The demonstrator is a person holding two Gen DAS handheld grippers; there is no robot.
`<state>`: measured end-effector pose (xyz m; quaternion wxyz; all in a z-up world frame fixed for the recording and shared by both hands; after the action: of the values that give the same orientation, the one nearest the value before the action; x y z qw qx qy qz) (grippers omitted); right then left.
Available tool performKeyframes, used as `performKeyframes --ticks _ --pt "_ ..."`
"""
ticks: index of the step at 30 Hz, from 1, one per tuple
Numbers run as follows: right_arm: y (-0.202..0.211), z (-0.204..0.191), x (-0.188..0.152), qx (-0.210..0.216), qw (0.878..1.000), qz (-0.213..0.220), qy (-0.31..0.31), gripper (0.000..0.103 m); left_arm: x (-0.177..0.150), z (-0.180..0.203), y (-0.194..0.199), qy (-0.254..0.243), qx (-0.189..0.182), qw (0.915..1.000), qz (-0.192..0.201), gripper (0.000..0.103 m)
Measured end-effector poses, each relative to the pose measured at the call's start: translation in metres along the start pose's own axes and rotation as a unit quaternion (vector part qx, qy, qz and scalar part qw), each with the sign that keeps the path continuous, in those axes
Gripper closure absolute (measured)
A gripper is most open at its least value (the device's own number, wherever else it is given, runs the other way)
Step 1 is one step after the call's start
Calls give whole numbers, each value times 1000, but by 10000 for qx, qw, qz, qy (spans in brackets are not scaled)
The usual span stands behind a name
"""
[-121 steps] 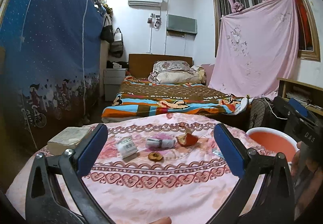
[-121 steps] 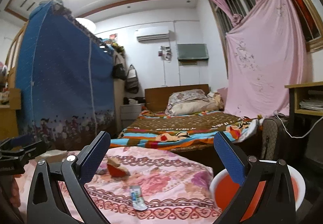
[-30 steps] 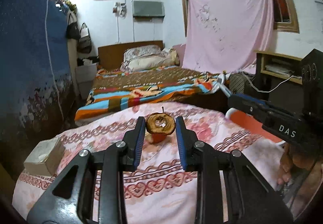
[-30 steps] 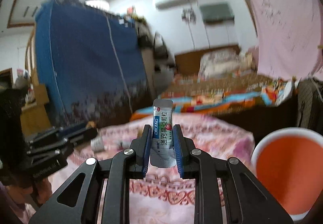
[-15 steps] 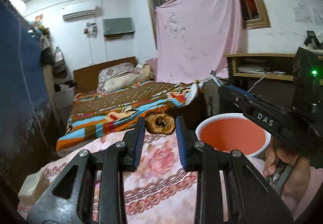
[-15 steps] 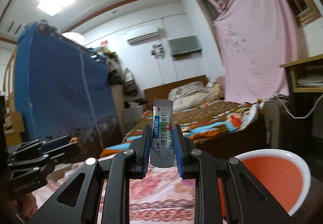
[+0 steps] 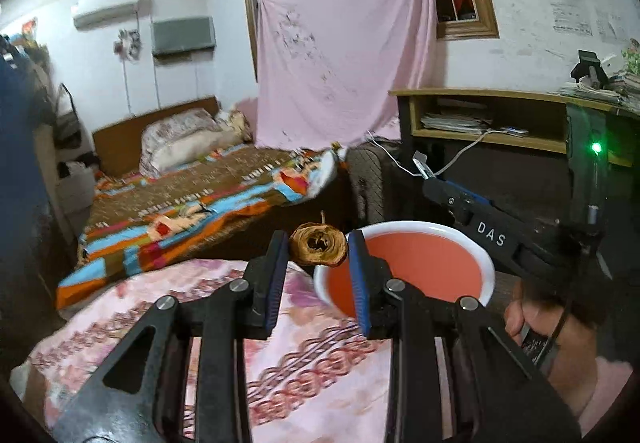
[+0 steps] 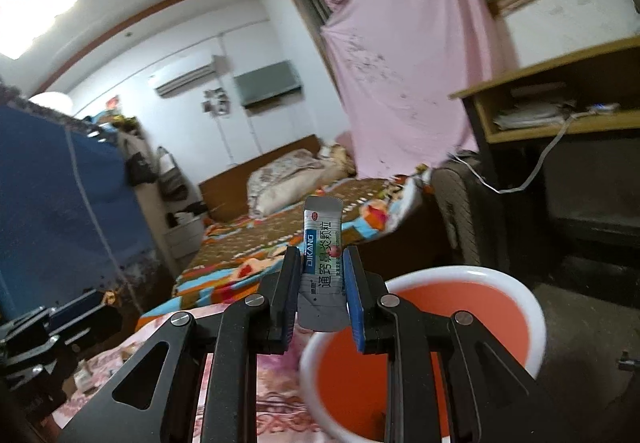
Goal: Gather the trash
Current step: 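Carry both items over the orange basin and open both tools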
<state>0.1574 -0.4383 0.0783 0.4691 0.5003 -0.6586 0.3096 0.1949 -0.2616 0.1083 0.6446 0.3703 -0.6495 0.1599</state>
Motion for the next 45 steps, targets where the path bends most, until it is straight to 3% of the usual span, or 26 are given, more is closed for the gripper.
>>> performKeyframes --ticks 7,16,23,33,45 --pt "-4 21 -7 -328 9982 -341 -366 82 7 4 -36 587 -299 9965 -512 88" --pt "-10 42 -12 -381 9924 -717 -924 82 -5 14 -75 1116 -520 9847 -1234 88" --pt "-14 56 -17 -528 9864 -962 -1221 82 -11 18 -89 1407 -668 9759 -1528 88" --pt "-15 59 -19 -574 9838 -1085 -1307 78 -15 12 -84 1467 -567 9760 -1503 78" --pt "-9 33 -12 -426 9927 -782 -814 73 -12 -13 -53 1423 -1 9846 -1012 69"
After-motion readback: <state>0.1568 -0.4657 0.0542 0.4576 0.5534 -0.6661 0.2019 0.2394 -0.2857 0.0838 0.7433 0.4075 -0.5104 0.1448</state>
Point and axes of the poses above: each gripper's, at about its wrist camera, not at the fingertips, and y roughly against the way its jaws point, z to its right, x to its top, the point moved 1 cm from there along -y, roughly the way its jaws point, and after that the axes turned 5 degrees about z, right-handed, at the moved point
